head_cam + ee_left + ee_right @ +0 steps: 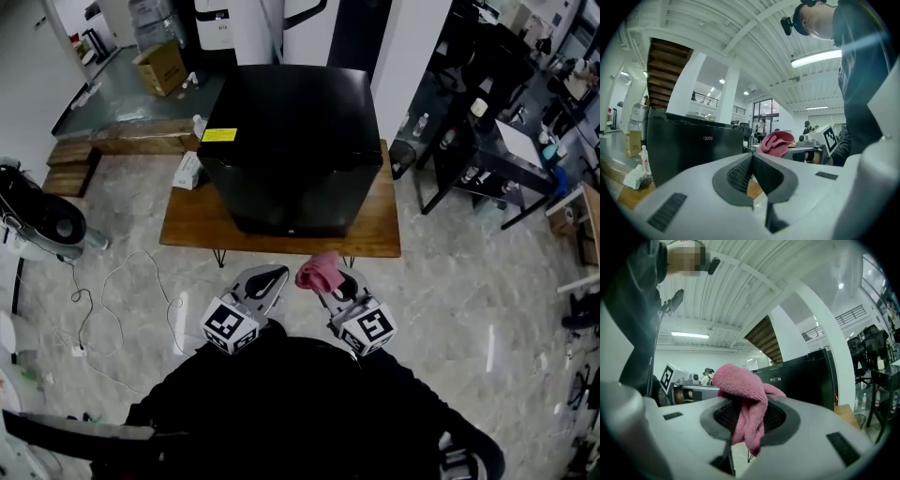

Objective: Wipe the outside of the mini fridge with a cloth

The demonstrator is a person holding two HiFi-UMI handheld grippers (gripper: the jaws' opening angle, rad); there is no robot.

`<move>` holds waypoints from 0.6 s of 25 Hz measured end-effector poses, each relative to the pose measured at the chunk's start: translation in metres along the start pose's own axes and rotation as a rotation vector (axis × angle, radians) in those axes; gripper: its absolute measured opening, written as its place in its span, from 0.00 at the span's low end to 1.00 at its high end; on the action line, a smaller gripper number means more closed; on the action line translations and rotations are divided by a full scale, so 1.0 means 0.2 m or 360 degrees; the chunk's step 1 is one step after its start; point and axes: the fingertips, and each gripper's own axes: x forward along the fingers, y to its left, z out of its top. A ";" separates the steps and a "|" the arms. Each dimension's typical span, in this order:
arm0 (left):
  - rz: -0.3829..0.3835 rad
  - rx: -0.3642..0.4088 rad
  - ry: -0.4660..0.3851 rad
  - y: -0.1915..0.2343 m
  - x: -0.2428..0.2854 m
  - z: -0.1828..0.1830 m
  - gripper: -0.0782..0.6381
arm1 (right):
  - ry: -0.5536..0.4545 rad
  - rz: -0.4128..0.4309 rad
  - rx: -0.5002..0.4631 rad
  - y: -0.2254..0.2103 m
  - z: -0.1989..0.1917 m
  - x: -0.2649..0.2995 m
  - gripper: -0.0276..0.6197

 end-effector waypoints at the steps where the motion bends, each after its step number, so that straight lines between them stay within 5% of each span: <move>1: 0.0012 0.0001 -0.0002 0.02 -0.01 0.01 0.11 | 0.0002 0.0003 -0.0014 0.00 0.01 0.02 0.19; 15: 0.0221 0.0038 -0.0078 0.67 -0.16 0.19 0.11 | 0.0078 -0.0011 -0.0305 0.10 0.17 0.81 0.19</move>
